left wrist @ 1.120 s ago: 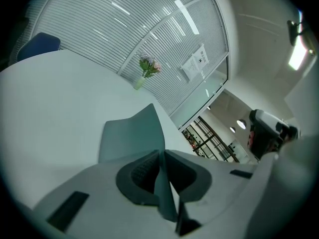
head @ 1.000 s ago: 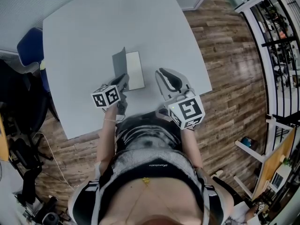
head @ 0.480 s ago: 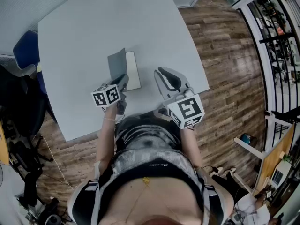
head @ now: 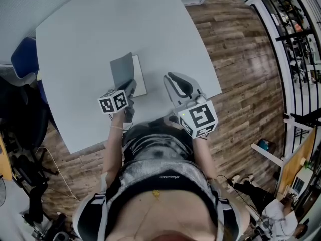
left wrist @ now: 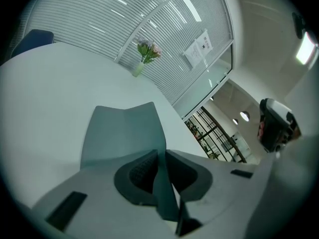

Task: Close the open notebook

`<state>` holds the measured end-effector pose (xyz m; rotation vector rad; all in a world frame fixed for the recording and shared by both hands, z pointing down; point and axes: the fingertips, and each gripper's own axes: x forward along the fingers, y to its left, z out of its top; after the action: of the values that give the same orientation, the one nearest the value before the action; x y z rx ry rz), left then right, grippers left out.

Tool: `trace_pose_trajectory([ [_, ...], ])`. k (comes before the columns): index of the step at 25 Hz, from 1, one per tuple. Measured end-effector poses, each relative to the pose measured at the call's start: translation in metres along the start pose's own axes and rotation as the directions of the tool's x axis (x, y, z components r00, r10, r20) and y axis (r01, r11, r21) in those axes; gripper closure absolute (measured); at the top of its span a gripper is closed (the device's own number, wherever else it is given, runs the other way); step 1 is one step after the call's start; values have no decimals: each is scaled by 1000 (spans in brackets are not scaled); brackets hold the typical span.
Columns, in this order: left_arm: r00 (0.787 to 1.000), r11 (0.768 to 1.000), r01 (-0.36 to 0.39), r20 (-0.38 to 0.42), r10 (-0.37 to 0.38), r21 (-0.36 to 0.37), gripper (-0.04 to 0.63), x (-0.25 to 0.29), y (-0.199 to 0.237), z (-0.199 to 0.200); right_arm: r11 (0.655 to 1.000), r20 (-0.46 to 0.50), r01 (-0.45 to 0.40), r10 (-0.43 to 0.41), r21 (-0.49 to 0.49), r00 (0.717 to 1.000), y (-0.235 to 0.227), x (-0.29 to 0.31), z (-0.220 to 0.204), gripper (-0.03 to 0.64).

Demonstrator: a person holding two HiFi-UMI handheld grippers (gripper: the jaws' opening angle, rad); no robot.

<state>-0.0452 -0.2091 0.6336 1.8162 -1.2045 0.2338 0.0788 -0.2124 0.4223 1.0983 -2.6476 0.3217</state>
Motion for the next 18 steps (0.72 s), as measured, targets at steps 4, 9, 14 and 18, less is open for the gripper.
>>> trace_pose_trajectory([
  [4, 1000, 1000, -19, -8, 19, 9, 557, 4, 0, 0, 1000, -2, 4, -4, 4, 1000, -4, -2, -1, 569],
  [9, 1000, 1000, -11, -29, 11, 1, 551, 11, -2, -6, 1000, -1, 15, -15, 5, 1000, -7, -7, -2, 569],
  [14, 999, 1000, -13, -40, 13, -1, 545, 17, 1, -9, 1000, -8, 16, -16, 6, 1000, -8, -7, -5, 569],
  [18, 998, 1000, 3, -55, -5, -21, 538, 26, -1, -16, 1000, -12, 23, -23, 11, 1000, -10, -7, -9, 569],
])
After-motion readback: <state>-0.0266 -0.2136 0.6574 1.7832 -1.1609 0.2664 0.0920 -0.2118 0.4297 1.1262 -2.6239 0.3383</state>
